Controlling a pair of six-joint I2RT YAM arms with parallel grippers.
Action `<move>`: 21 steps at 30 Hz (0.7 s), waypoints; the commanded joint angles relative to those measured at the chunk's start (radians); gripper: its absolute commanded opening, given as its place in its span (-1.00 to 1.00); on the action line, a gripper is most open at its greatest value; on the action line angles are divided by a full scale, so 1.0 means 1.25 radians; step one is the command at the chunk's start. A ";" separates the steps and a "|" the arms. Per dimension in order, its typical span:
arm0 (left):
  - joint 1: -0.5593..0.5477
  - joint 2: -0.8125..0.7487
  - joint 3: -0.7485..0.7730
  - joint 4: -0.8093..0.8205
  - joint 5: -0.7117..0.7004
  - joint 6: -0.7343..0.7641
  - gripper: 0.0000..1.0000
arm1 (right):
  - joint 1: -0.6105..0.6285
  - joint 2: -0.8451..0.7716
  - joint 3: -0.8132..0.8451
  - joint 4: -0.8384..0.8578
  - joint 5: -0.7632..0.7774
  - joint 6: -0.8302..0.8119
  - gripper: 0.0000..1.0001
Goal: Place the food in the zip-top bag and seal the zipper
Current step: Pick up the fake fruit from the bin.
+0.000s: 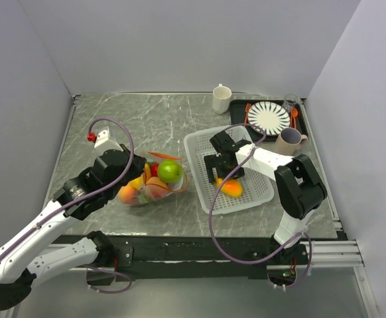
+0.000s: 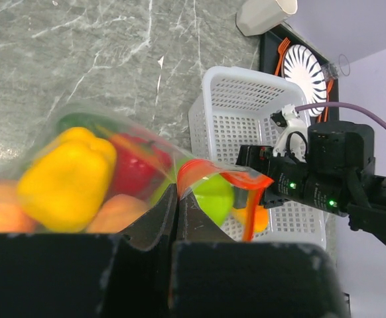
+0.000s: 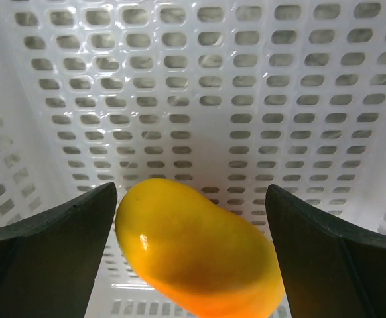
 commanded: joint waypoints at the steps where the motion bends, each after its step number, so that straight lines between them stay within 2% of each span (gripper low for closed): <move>1: 0.004 -0.015 -0.004 0.057 0.002 0.017 -0.99 | -0.001 -0.076 0.015 -0.025 -0.002 0.010 1.00; 6: 0.004 -0.022 -0.018 0.074 0.021 0.012 -0.99 | -0.001 -0.163 0.020 -0.091 0.038 0.003 1.00; 9: 0.004 -0.023 -0.020 0.081 0.030 0.013 -0.99 | -0.001 -0.191 -0.020 -0.108 0.053 0.005 1.00; 14: 0.005 -0.019 -0.020 0.090 0.050 0.018 -0.99 | -0.001 -0.177 -0.083 -0.073 0.072 0.010 1.00; 19: 0.004 -0.009 -0.024 0.095 0.055 0.007 -0.99 | 0.001 -0.131 -0.094 -0.023 0.009 0.032 1.00; 21: 0.004 -0.009 -0.035 0.095 0.058 0.002 -0.99 | -0.001 -0.142 -0.110 0.003 -0.006 0.038 0.80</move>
